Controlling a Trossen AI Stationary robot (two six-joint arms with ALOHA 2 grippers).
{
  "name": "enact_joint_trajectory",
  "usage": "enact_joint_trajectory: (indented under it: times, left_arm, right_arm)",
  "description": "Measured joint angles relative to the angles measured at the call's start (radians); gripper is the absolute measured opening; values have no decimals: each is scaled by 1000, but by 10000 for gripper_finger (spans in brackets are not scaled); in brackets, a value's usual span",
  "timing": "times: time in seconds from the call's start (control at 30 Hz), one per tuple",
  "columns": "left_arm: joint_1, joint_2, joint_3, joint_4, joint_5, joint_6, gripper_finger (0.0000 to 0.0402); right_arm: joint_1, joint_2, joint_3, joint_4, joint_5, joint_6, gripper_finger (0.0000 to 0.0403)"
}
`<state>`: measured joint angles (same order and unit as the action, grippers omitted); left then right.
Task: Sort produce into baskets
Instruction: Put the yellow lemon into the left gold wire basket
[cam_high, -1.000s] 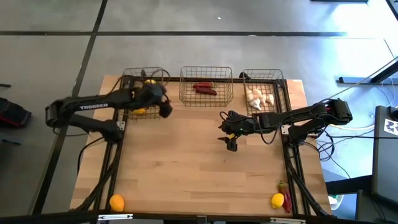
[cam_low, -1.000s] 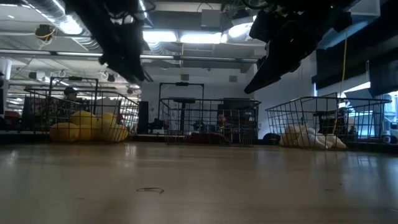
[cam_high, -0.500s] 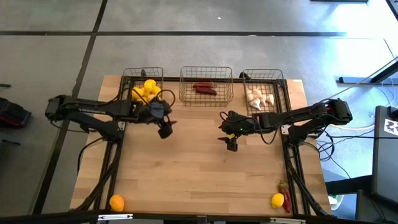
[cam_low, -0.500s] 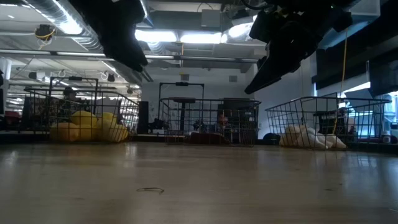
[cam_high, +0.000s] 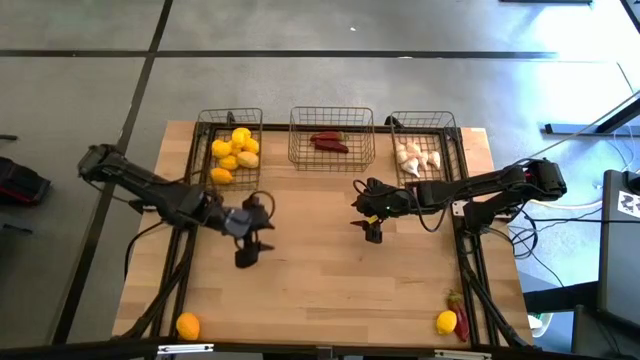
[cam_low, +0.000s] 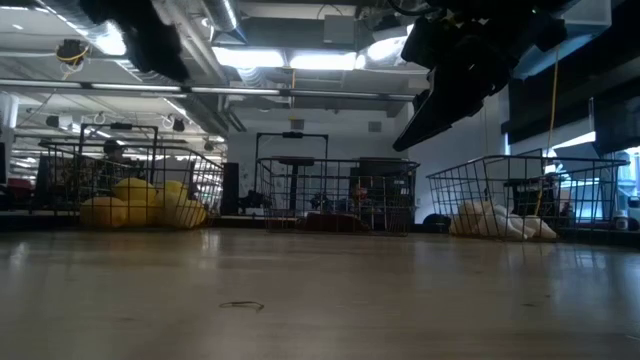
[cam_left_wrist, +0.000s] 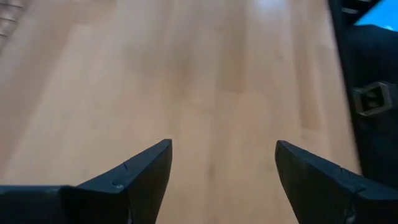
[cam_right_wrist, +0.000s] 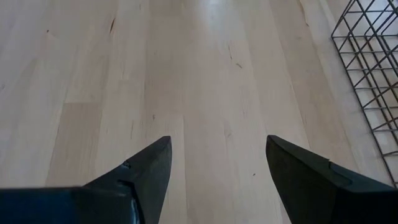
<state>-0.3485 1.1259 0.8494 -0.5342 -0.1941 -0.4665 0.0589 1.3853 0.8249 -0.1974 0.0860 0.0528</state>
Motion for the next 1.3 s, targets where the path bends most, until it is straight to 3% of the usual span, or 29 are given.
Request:
enact_joint_trajectory:
  times: [0.17,0.33,0.53,0.67,1.03,1.3]
  left_arm:
    - [-105,28,17,-9,-33,-106,279]
    - [-162,127,122,-11,-59,-116,279]
    - [-227,283,305,-206,-56,-147,279]
    - [-277,351,359,-273,16,-256,279]
    - [-461,451,363,-294,222,-630,278]
    - [-591,536,362,-294,411,-661,278]
  right_arm:
    - [0,0,0,0,0,0,256]
    - [0,0,0,-7,0,0,256]
    - [0,0,0,-20,0,0,256]
    - [0,0,0,-26,0,0,256]
    - [0,0,0,-46,0,-14,256]
    - [0,0,0,-43,13,-58,256]
